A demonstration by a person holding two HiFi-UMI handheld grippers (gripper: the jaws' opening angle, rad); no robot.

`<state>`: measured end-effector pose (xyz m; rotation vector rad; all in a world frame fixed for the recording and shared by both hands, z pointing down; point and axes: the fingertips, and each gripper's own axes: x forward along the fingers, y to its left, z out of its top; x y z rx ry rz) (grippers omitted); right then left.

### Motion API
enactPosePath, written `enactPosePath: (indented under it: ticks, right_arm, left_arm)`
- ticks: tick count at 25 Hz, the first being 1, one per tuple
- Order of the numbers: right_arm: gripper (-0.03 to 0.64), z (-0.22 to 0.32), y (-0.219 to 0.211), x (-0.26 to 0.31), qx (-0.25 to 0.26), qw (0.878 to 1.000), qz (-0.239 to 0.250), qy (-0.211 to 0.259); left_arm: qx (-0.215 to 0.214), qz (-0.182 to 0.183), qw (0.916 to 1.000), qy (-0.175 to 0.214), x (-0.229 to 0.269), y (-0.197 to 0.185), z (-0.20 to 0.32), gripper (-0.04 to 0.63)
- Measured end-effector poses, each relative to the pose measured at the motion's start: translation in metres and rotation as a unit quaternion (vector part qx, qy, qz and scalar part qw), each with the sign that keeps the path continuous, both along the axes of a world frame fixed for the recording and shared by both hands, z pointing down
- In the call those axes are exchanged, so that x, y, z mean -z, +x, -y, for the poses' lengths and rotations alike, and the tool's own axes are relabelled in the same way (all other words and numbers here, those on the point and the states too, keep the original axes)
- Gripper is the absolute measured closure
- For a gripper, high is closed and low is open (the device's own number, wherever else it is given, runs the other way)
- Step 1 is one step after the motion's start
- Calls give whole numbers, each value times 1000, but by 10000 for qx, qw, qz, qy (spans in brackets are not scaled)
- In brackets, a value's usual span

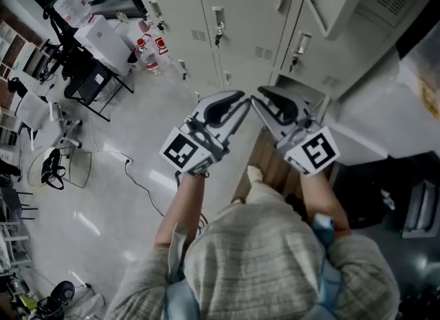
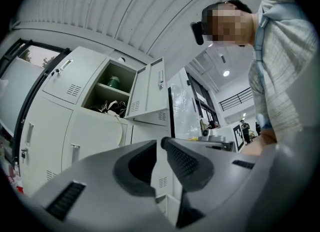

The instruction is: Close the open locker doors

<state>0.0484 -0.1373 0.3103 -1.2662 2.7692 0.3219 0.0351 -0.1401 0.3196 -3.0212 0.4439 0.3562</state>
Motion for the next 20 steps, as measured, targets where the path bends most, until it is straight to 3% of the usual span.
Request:
enactPosePath:
  ticks: [8,10,20]
  right_arm:
    - [543,-15,13,0,-190,9998,24,24]
    - [610,-17,15,-3,-228,9997,-26,34]
    - [614,-16,9,-13,-166,9996,-234,-65]
  left_arm:
    - [-149,-68,9999,-48,-2,1,-13,527]
    - [-116,-22,9999,-42,-4,0,-13,527]
    - [26,118,9997,-215,-13,-3,-5,528]
